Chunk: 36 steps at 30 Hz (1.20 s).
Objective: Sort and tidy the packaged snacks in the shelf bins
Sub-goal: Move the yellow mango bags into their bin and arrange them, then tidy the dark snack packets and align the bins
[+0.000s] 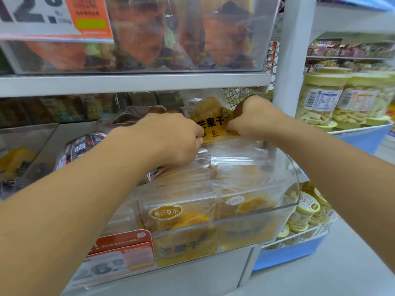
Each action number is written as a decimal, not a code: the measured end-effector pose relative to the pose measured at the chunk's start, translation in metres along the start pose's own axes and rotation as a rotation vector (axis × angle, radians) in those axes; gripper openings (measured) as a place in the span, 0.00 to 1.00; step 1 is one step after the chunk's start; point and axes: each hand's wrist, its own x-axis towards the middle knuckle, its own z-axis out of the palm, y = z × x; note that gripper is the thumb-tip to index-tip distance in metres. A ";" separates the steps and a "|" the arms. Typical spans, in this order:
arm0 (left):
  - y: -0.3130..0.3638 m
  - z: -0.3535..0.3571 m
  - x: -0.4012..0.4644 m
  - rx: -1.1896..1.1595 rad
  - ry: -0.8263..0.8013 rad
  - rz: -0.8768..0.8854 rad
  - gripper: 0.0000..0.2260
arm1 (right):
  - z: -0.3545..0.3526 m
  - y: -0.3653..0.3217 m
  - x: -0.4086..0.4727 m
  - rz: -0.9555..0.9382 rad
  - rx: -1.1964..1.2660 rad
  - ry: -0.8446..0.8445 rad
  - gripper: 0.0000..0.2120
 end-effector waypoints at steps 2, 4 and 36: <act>0.004 0.002 0.005 -0.002 0.005 0.007 0.16 | 0.000 0.002 -0.002 -0.010 -0.025 -0.001 0.11; 0.006 0.005 0.007 -0.013 0.005 0.007 0.16 | 0.000 0.005 -0.005 -0.013 -0.056 0.013 0.13; 0.003 -0.011 -0.021 -0.307 0.141 0.006 0.13 | -0.009 -0.003 -0.055 -0.132 -0.206 0.101 0.07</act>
